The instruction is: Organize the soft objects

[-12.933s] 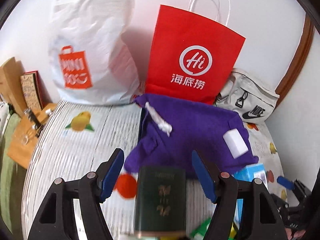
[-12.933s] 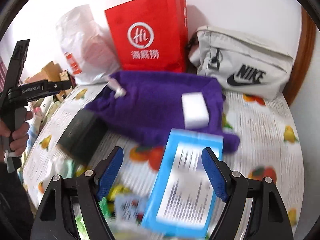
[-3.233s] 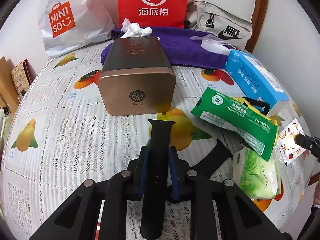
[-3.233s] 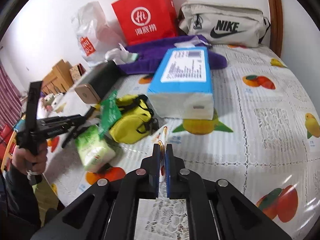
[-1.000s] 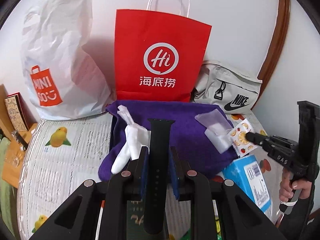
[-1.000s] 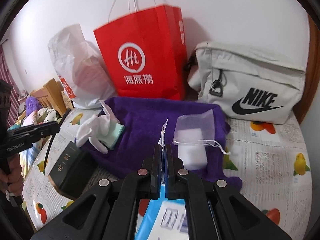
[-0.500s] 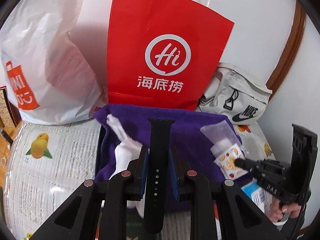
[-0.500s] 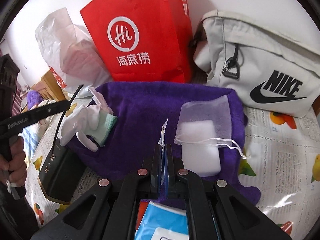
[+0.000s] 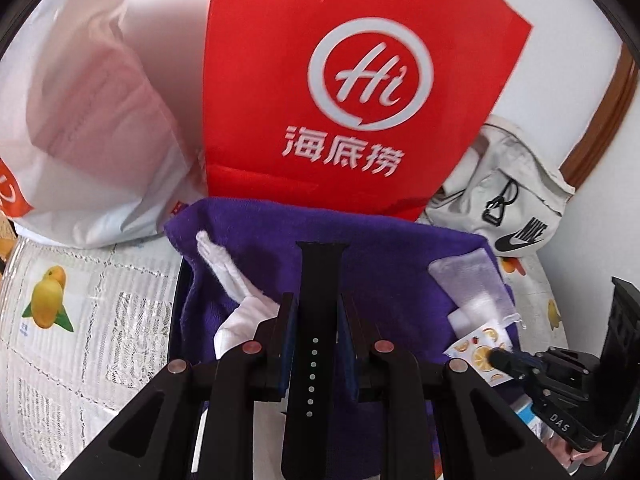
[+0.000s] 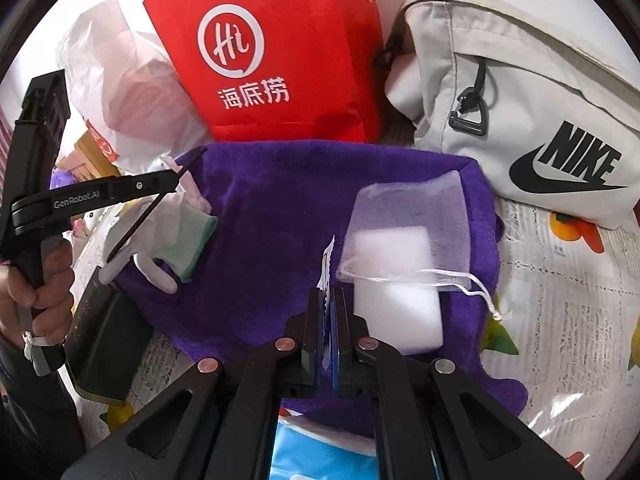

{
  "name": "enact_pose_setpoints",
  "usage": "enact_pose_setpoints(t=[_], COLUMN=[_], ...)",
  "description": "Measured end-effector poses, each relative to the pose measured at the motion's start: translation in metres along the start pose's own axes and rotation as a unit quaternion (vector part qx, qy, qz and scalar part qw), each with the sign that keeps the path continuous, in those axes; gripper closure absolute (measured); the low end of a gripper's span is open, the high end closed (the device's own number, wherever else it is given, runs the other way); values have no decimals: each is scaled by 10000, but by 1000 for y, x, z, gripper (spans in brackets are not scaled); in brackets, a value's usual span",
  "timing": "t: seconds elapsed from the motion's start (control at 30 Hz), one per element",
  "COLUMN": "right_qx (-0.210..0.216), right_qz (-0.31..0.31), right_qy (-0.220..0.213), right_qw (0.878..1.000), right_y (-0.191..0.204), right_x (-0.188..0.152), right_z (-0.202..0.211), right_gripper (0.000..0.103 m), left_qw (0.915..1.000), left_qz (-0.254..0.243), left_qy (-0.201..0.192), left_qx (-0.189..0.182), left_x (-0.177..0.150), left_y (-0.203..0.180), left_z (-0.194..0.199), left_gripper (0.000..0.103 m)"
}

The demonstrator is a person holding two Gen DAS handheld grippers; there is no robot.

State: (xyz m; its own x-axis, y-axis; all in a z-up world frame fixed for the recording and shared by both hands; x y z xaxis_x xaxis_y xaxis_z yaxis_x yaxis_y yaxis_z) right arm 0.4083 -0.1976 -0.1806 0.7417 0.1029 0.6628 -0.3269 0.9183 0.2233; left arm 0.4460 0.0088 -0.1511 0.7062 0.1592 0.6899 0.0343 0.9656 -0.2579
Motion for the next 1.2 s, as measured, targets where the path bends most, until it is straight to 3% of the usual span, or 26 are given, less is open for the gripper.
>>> enact_pose_setpoints(t=[0.2, 0.27, 0.33, 0.53, 0.73, 0.87, 0.97, 1.2], right_qx=[-89, -102, -211, -310, -467, -469, -369, 22], right_qz=[77, 93, 96, 20, -179, -6, 113, 459], right_qy=[-56, -77, -153, -301, -528, -680, -741, -624], right_qw=[9999, 9999, 9996, 9991, 9974, 9966, 9965, 9970], right_y=[-3, -4, -7, -11, -8, 13, 34, 91], right_x=[1, 1, 3, 3, -3, -14, -28, -76], right_z=[4, 8, 11, 28, 57, 84, 104, 136], right_gripper=[92, 80, 54, 50, 49, 48, 40, 37], left_qw=[9997, 9997, 9996, 9996, 9996, 9994, 9990, 9991], left_qz=[127, 133, 136, 184, 131, 25, 25, 165], left_qy=[206, 224, 234, 180, 76, -141, -336, -334], left_qx=[17, 24, 50, 152, 226, 317, 281, 180], left_x=[-6, -6, -6, -5, -6, -11, -16, -41], left_y=[7, 8, 10, 17, 19, 17, 18, 22], left_z=[-9, -8, -5, 11, 39, 67, 91, 135], left_gripper=[83, 83, 79, 67, 63, 60, 60, 59])
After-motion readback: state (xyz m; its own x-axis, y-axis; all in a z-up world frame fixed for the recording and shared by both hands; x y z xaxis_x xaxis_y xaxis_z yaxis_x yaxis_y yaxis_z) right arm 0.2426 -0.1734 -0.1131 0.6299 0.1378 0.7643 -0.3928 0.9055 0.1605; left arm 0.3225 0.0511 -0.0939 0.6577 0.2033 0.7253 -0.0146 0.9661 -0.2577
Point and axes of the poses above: each gripper's, at about its wrist camera, not at the fingertips, and z roughly against the way its jaws point, y to its left, x to its top, the point moved 6 cm from there along -z, roughly the way its jaws point, and after that the axes turned 11 degrees about -y, right-handed, at the moved point
